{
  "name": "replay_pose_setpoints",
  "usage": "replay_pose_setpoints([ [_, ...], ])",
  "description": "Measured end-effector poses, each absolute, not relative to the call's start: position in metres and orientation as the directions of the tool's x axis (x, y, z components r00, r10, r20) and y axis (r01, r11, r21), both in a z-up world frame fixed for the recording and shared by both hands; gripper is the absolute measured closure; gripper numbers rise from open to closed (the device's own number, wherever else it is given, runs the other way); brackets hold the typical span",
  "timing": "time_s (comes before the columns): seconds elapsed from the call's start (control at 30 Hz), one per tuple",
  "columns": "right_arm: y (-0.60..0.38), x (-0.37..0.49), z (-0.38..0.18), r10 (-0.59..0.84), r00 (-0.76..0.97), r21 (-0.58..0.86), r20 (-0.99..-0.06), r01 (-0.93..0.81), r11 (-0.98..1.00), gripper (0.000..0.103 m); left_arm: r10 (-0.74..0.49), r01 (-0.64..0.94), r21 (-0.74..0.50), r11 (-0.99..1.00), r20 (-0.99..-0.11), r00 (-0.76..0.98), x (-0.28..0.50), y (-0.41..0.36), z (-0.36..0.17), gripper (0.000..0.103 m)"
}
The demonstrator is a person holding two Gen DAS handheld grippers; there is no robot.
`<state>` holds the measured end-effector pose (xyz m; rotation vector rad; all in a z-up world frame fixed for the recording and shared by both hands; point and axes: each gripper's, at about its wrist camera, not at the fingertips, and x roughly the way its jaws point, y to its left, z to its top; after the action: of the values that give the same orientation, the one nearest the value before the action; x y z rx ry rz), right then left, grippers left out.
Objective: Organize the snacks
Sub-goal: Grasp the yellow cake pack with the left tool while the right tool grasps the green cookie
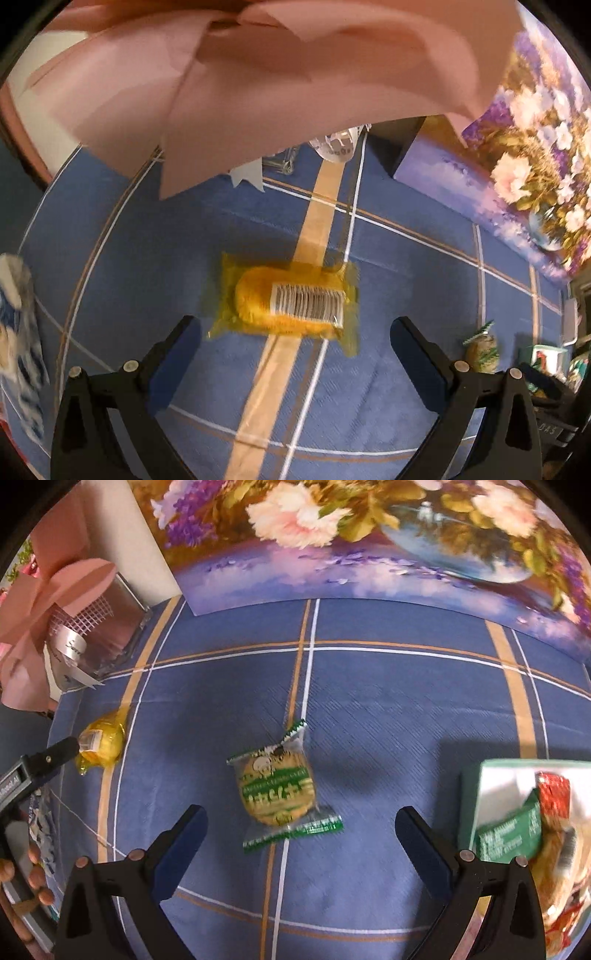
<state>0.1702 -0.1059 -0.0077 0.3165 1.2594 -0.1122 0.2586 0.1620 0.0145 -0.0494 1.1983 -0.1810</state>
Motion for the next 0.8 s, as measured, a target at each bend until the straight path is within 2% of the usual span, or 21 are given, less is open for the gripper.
replay_pose_setpoints([
  [0.17,-0.102,0.184,-0.022,0.087,0.269,0.153,-0.959,0.233,0.960,0.000,-0.118,0.154,-0.072,0.985,-0.941,0.316,0.276,0.153,0.000,0.001],
  [0.57,-0.077,0.199,-0.051,-0.022,0.215,0.015,-0.976,0.166,0.986,0.000,-0.077,0.170,-0.032,0.985,-0.961,0.265,0.298,0.141,-0.029,0.002],
  [0.73,-0.068,0.198,-0.054,-0.047,0.227,-0.012,-0.973,0.154,0.988,0.002,-0.045,0.183,0.005,0.983,-0.962,0.269,0.301,0.138,-0.028,0.012],
  [0.8,-0.064,0.195,-0.054,-0.051,0.237,-0.016,-0.970,0.148,0.989,0.010,-0.032,0.189,0.021,0.982,-0.962,0.272,0.300,0.131,-0.028,0.016],
])
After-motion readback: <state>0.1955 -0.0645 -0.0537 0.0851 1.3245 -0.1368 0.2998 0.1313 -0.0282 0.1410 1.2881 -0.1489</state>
